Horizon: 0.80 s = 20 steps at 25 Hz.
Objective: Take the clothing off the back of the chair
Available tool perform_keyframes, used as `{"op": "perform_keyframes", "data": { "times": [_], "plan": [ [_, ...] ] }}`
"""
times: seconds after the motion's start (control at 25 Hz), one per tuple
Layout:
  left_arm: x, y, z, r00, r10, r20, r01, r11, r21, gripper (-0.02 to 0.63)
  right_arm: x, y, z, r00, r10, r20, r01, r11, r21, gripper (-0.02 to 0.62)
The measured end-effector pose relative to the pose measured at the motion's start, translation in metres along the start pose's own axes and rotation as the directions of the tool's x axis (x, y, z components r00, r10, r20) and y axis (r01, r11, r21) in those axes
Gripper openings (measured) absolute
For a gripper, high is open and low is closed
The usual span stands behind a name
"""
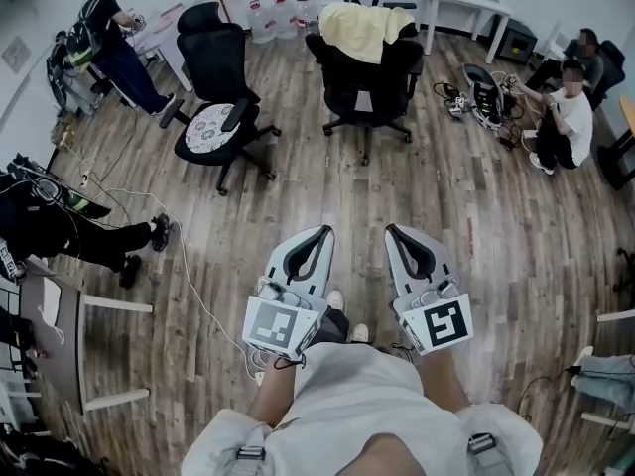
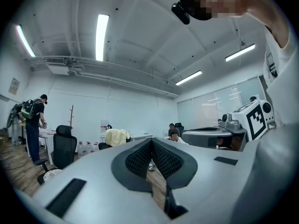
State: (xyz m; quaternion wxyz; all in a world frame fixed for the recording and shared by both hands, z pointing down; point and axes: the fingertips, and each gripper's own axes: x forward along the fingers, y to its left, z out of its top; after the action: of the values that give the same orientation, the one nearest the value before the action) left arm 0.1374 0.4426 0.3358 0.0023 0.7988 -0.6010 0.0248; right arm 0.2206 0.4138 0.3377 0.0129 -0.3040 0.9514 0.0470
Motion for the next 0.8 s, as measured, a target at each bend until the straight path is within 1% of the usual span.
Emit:
{"op": "perform_keyframes", "data": {
  "times": [0.32,0.8],
  "plan": [
    [0.030,0.029,-0.007,1.000,-0.012,0.015,0.012,1.000,-0.002,0.018,0.034,-0.018,-0.010,1.000,-0.021,-0.004,0.021,1.000,-0.020,0.020],
    [0.075,0.086,0.000,0.999,-0.041,0.018,0.041,0.999,-0.013,0.018,0.102,-0.039,-0.012,0.998,-0.046,-0.041,0.045,0.999,-0.025,0.020]
  ]
}}
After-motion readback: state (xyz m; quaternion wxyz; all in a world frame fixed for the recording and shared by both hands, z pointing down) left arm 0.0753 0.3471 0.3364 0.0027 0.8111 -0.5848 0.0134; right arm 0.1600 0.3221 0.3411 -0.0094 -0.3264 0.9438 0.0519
